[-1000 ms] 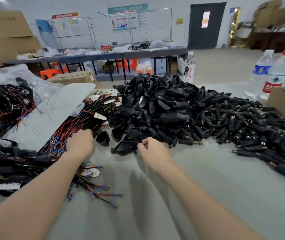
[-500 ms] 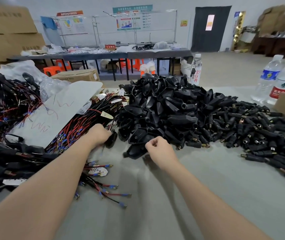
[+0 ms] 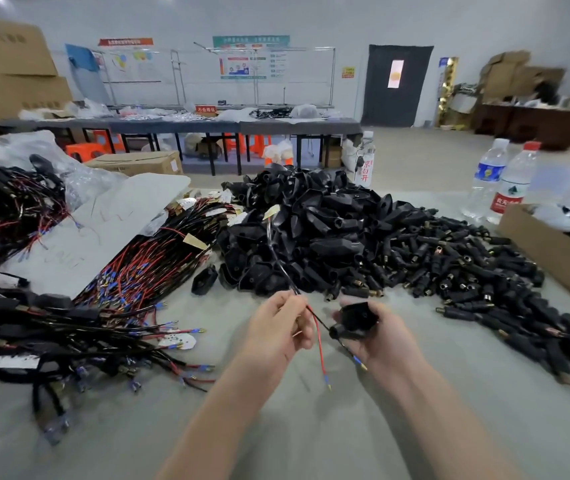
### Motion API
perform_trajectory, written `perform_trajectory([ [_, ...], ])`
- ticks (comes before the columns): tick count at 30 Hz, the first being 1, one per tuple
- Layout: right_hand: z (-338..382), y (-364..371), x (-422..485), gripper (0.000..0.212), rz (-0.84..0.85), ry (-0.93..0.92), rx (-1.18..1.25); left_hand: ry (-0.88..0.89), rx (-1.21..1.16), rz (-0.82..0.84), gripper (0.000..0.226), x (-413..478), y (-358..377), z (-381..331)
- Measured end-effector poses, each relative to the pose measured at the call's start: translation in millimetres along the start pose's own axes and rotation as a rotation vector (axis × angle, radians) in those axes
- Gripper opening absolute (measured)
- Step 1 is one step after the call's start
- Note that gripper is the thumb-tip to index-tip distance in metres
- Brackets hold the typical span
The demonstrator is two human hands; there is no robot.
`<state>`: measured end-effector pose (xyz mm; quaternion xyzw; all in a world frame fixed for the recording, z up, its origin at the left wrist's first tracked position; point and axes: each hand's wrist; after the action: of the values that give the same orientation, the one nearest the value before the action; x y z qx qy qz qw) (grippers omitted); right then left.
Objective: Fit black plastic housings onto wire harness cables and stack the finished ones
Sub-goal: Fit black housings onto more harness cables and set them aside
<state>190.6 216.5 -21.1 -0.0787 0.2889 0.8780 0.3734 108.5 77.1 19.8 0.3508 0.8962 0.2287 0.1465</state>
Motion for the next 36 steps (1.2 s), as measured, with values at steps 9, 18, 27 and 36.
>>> perform_trajectory([
  [9,2.9,-30.8,-8.4,0.016,0.103,-0.013,0.222,-0.071,-0.204,-0.124,0.018,15.1,3.8,45.1],
  [18,7.0,-36.0,-2.8,0.022,0.014,-0.15,0.009,0.008,-0.21,-0.132,0.008,23.4,-3.9,47.5],
  [27,9.2,-35.1,-11.0,0.032,0.066,-0.155,-0.198,-0.035,-0.471,-0.125,0.017,19.9,-4.1,38.4],
  [36,9.3,-33.6,-9.2,0.031,0.117,-0.055,-0.061,-0.023,-0.511,-0.086,0.019,18.2,-9.5,30.9],
])
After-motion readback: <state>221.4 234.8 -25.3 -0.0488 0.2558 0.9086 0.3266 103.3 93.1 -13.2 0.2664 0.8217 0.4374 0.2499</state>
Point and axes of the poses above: each hand's wrist, its own x-axis towards the middle knuckle, its own y-axis out of the palm, z = x × y, and after that the axes turned 9 degrees about -x, right-handed
